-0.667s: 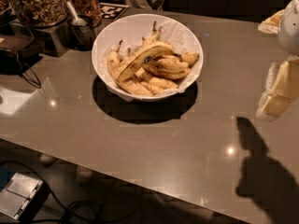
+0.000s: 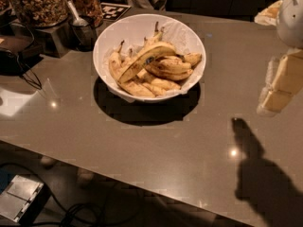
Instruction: Pick banana from white bowl
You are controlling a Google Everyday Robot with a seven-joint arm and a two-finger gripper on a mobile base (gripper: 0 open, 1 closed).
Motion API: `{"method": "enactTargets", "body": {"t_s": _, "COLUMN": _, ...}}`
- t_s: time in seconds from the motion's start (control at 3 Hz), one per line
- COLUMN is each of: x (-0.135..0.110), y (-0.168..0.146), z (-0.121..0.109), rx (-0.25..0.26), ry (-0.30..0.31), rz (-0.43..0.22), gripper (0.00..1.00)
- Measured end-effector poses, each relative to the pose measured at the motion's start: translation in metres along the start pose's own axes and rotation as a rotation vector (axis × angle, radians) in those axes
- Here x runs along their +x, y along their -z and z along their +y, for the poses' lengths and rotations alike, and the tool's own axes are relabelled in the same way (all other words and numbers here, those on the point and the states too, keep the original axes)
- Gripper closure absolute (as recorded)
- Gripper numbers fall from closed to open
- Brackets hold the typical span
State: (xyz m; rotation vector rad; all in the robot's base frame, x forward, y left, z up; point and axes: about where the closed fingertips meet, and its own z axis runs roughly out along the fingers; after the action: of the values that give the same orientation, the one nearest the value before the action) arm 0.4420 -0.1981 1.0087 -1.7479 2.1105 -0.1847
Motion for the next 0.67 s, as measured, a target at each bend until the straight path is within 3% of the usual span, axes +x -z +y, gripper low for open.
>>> {"method": "enactTargets", "body": {"t_s": 0.67, "x": -0.055, "y": -0.001, "z": -0.013, "rx": -0.045, "ry": 0.228, "rz": -0.044, "gripper": 0.0}}
